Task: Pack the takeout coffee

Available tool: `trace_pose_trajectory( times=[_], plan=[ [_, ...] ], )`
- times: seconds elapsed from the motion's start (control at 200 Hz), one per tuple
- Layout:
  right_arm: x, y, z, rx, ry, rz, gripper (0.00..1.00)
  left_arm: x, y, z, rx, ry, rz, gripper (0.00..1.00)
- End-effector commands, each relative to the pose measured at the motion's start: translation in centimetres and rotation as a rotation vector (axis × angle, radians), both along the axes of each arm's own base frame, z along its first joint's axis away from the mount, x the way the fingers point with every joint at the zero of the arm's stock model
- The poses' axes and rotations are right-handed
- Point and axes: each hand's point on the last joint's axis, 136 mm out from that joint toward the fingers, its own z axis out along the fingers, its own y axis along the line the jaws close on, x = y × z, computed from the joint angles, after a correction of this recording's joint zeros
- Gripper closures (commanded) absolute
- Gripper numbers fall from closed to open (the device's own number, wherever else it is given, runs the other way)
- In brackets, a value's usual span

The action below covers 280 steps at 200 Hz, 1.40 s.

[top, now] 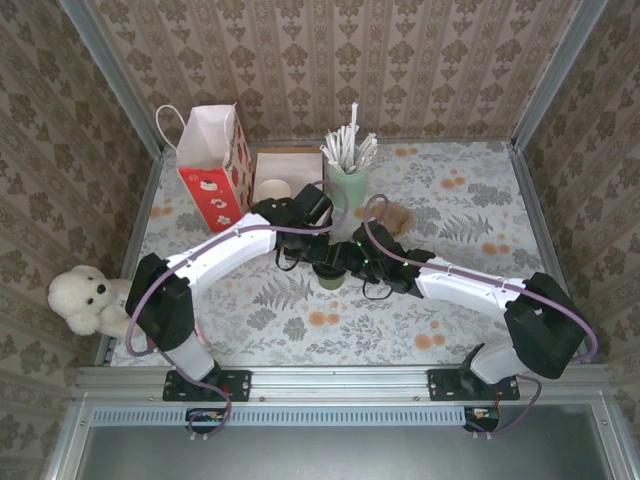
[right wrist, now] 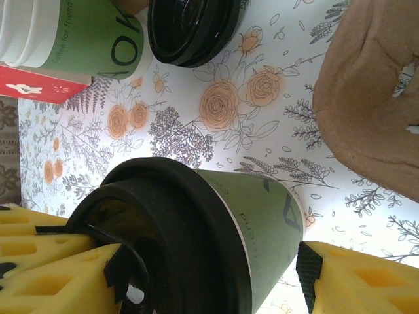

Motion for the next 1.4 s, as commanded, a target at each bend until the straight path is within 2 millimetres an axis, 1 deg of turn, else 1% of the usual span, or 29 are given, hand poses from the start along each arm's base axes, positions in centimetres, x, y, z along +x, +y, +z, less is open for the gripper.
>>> trace_pose_trajectory(
  times=[0.0,0.175,0.245,0.37,0.435,0.555,0.675,0.74,0.81,0.95,0.96,0.985,1.07,1.21,1.395],
  plan=[
    [-1.4,-1.8,-2.7,-0.096,0.063,-0.002,0.30,-1.0,-1.0,1.0,-0.081,-0.008,-0.030,0.84],
    [-1.3,-1.2,-1.2,-0.069,0.010,0.030,0.29,-1.1,-1.1,1.8,-0.123,-0.028,-0.031,0.84],
    [-1.2,-1.2,-0.7,-0.067,-0.006,0.034,0.28,-1.0,-1.1,2.5,-0.144,-0.047,-0.033,0.84],
    [-1.1,-1.2,-0.5,-0.075,-0.008,0.038,0.28,-0.8,-0.7,3.8,-0.171,-0.099,-0.019,0.83],
    [-1.1,-1.1,-0.4,-0.069,-0.012,0.043,0.27,-0.7,-0.3,4.4,-0.177,-0.125,-0.011,0.81],
    [-1.1,-1.0,-0.4,-0.066,-0.015,0.043,0.27,-0.7,0.4,4.8,-0.174,-0.149,0.005,0.79],
    [-1.1,-0.8,-0.2,-0.060,-0.018,0.050,0.27,-0.5,1.7,4.2,-0.148,-0.134,0.059,0.77],
    [-1.0,-0.5,0.2,-0.050,-0.026,0.059,0.26,-0.6,2.5,3.6,-0.144,-0.101,0.099,0.69],
    [-1.0,-0.3,0.6,-0.035,-0.037,0.064,0.23,-0.6,3.0,2.9,-0.173,-0.060,0.137,0.68],
    [-0.7,-0.1,1.0,-0.025,-0.060,0.063,0.18,-0.8,2.9,1.9,-0.305,0.020,0.170,0.68],
    [-0.7,-0.2,1.8,-0.010,-0.079,0.061,0.18,-0.9,2.8,1.9,-0.314,0.025,0.169,0.68],
    [-0.6,-0.2,2.2,-0.002,-0.090,0.060,0.18,-0.9,3.0,1.6,-0.328,0.040,0.182,0.68],
    [-0.6,-0.1,2.3,-0.002,-0.097,0.068,0.17,-0.9,3.3,1.0,-0.369,0.087,0.213,0.70],
    [-0.8,-0.1,1.8,-0.007,-0.084,0.074,0.18,-0.9,2.6,1.1,-0.476,0.122,0.206,0.71],
    [-0.9,-0.1,1.6,-0.006,-0.077,0.069,0.20,-0.9,2.5,0.5,-0.516,0.152,0.215,0.71]
  ],
)
